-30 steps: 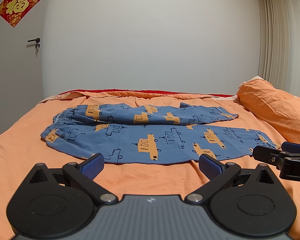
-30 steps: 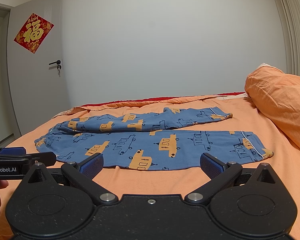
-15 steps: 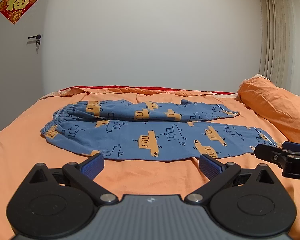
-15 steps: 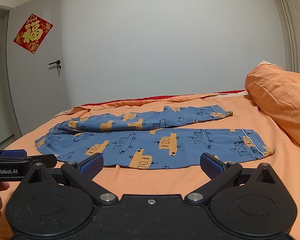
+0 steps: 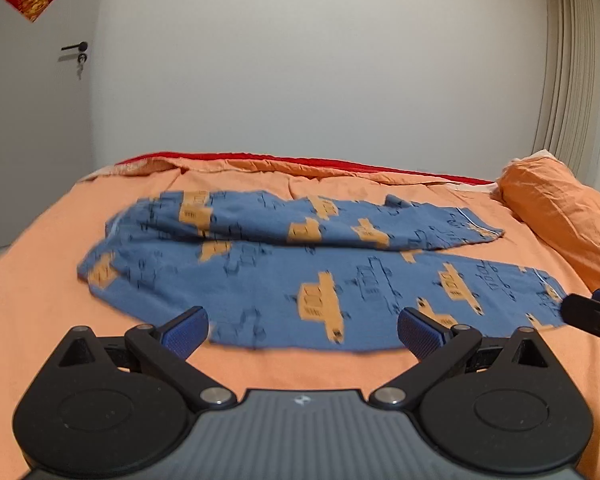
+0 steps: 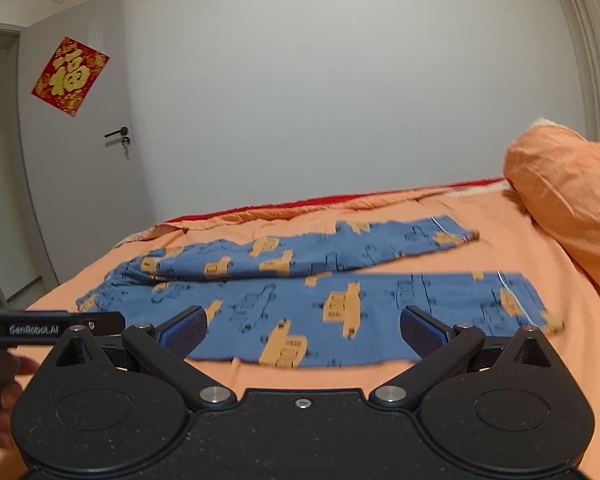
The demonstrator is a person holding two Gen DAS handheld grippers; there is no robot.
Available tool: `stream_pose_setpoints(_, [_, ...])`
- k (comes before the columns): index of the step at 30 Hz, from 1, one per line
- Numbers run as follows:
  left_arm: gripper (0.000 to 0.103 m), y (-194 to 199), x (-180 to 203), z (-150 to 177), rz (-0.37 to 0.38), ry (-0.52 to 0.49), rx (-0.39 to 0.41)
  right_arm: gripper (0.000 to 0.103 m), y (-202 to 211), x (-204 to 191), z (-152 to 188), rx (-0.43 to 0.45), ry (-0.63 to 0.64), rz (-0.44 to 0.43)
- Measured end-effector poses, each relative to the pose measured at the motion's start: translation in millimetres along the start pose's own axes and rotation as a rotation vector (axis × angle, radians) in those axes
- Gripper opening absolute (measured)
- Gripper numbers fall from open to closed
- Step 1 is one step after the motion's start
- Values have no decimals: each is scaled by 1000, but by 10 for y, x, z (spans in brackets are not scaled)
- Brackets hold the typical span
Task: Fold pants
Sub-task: 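Grasp the pants waistband with the left gripper while the right gripper grasps the other waistband corner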
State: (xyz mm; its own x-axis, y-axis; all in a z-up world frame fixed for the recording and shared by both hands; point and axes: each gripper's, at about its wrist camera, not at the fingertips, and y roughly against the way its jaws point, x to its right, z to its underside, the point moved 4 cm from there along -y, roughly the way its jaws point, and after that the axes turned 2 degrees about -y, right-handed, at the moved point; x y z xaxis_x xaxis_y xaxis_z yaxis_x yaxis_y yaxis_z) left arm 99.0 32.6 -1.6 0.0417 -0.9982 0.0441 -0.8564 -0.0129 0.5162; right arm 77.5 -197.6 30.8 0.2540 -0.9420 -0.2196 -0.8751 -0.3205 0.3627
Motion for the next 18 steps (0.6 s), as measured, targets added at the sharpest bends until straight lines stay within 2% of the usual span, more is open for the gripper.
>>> stream_pose_setpoints(4, [103, -254, -253, -601, -37, -140, -22, 103, -259, 64, -348, -1, 46, -105])
stream_pose_setpoints(7, [103, -528, -497, -1030, -107, -298, -89, 103, -588, 117, -642, -102, 87, -203])
stream_pose_setpoints(11, [103, -934, -880, -1437, -152, -444, -119, 103, -1206, 225, -968, -186, 201, -208])
stream_pose_setpoints(13, [103, -1168, -1094, -1592, -144, -429, -121, 103, -1607, 277, -1074, -227, 264, -214])
stream_pose_setpoints(18, [103, -1806, -1614, -1784, -78, -330, -177, 102, -2638, 263, -1246, -329, 343, -312])
